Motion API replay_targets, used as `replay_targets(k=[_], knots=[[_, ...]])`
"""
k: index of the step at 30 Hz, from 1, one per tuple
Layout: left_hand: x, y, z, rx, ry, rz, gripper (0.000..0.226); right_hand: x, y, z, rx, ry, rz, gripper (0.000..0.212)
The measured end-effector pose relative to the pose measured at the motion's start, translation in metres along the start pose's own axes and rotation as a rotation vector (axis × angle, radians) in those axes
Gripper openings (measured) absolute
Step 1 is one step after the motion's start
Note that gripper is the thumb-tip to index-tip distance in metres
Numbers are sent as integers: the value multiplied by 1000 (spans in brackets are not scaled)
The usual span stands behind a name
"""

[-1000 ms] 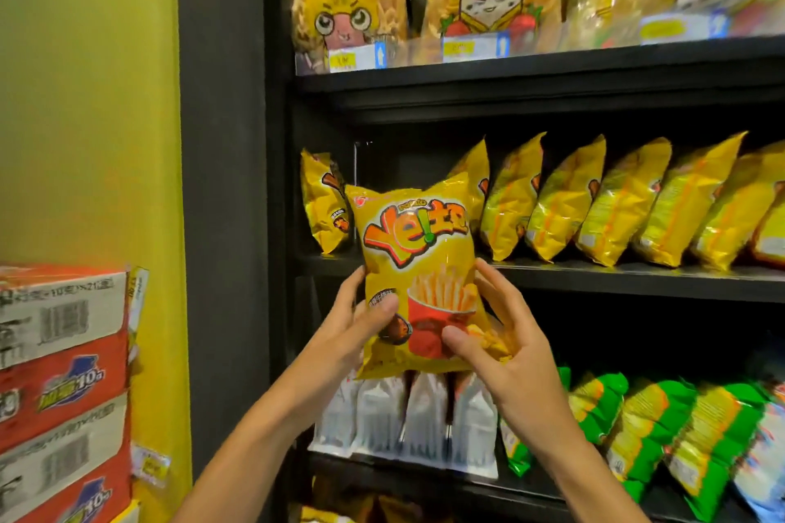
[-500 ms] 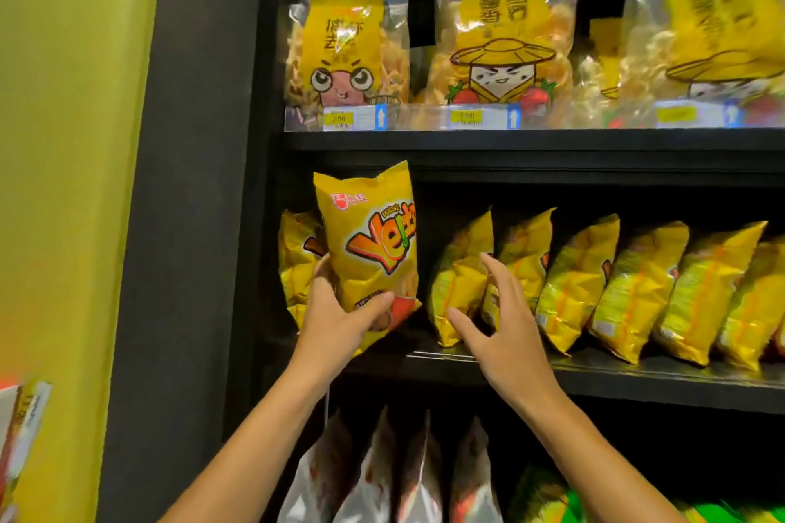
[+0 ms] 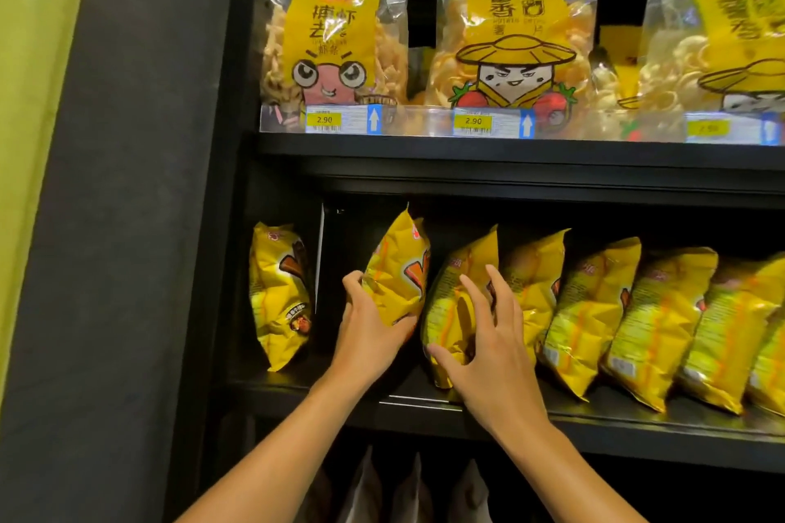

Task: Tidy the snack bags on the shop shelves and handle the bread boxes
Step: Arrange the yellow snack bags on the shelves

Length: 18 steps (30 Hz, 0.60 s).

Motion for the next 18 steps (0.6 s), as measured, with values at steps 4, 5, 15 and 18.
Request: replay_targets(k=[4, 5, 15, 18], knots=[[12, -4, 16, -57, 15, 107, 93, 2, 1, -4, 12, 8, 17, 97], [14, -4, 17, -58, 28, 137, 96, 3, 2, -4, 12, 13, 22, 96], [24, -9, 17, -85, -40, 215, 89, 5, 2, -5, -1, 13, 21, 89], [30, -8, 22, -105, -93, 290, 109, 7, 1, -8, 1, 16, 34, 89]])
Point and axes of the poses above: each hand's wrist, its own y-axis away from the middle knuckle, its own x-axis out of the palm, z = x × y, the point moved 8 cm from there along -y, towards the middle knuckle, and after that the axes turned 11 degrees about z, right-handed, at the moved point
